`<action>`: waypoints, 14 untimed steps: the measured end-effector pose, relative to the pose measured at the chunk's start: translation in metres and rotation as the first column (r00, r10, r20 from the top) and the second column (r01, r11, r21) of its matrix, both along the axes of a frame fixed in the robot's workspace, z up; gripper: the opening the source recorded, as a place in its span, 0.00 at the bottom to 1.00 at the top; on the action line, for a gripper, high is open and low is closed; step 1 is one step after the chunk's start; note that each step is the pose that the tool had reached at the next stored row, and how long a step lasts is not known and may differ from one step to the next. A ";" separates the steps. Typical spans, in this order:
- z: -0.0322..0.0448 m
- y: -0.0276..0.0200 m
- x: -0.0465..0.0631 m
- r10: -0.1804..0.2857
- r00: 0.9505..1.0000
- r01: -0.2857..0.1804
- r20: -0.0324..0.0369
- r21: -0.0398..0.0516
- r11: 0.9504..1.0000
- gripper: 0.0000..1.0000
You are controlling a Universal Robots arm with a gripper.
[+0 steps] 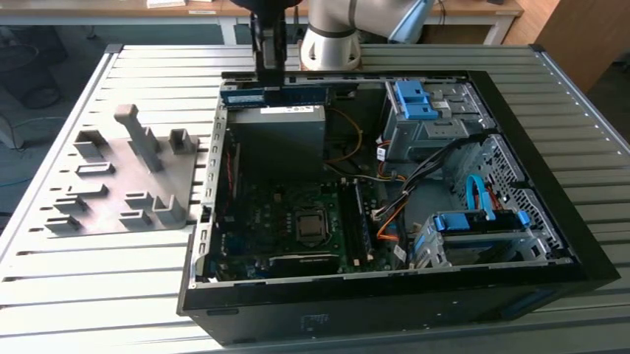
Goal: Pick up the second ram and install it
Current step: 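Pick up the second ram and move it above second insertion slot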
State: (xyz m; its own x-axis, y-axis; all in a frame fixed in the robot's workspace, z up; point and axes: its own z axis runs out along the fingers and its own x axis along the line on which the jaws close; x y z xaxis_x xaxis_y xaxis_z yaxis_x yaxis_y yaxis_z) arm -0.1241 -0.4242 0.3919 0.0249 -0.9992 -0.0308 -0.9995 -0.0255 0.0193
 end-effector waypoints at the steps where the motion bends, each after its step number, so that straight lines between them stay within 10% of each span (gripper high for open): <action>1: -0.0001 0.0000 0.004 0.000 1.000 0.000 0.000 0.000 1.000 0.14; 14: -0.0011 0.0000 0.030 0.000 1.000 0.000 0.000 0.000 1.000 0.14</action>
State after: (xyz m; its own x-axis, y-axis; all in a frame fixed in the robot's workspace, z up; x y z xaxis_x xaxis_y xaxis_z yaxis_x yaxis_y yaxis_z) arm -0.0938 -0.4242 0.3908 0.0249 -0.9992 -0.0308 -0.9995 -0.0255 0.0194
